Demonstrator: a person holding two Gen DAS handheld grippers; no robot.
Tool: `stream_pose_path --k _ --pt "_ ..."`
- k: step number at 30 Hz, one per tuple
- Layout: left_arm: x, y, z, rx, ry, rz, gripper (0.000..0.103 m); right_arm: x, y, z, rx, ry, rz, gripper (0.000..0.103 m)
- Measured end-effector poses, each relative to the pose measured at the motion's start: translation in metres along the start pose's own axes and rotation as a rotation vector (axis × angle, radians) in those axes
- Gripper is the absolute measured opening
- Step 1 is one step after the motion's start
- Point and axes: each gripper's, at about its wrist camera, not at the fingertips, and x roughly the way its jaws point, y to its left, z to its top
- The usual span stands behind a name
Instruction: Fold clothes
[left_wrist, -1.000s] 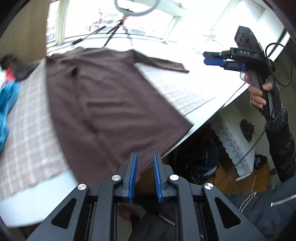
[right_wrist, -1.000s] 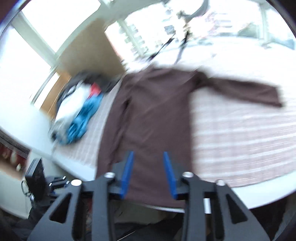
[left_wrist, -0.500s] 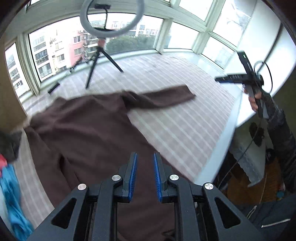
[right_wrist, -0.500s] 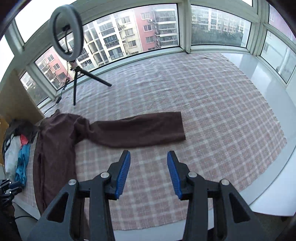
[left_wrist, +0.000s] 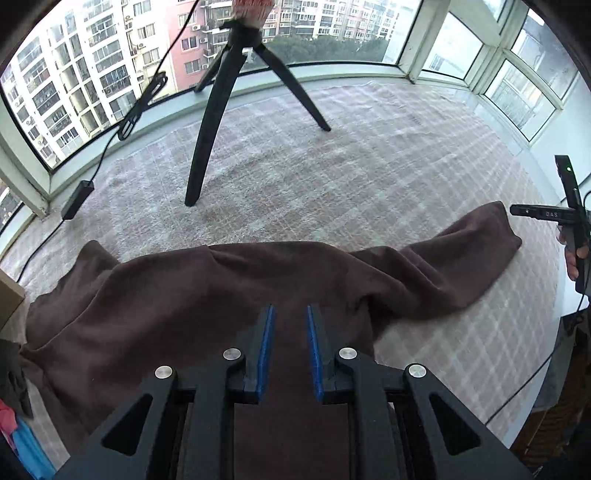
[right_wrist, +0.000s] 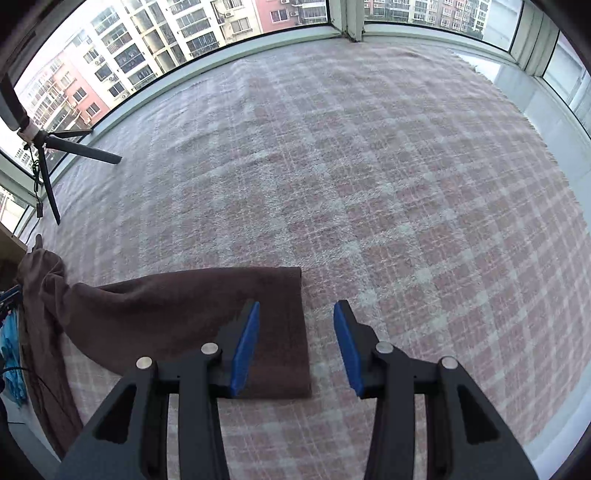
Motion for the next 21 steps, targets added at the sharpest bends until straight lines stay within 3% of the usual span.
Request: stream_pose_path --k 8,10,11,13,16,21 --pt "0.040 0.014 0.012 -0.013 0.038 0.002 0.016 0.025 0.003 -0.003 -0.044 0.037 0.018 0.041" --pt "0.047 0.016 0.013 -0.014 0.047 0.002 0.016 0.021 0.007 -0.006 -0.057 0.023 0.016 0.027" --pt "0.048 0.015 0.013 -0.005 0.046 0.006 0.016 0.019 0.008 -0.007 -0.057 0.021 0.018 0.007" --pt "0.049 0.014 0.012 0.009 0.045 0.007 0.016 0.009 0.010 -0.013 -0.054 0.004 0.024 0.006" --pt "0.048 0.017 0.011 -0.003 0.040 -0.015 0.017 -0.015 0.002 -0.021 0.012 -0.024 0.122 0.003" --pt "0.047 0.026 0.007 -0.045 0.017 -0.061 0.015 -0.073 -0.047 -0.034 0.255 -0.159 0.310 0.001"
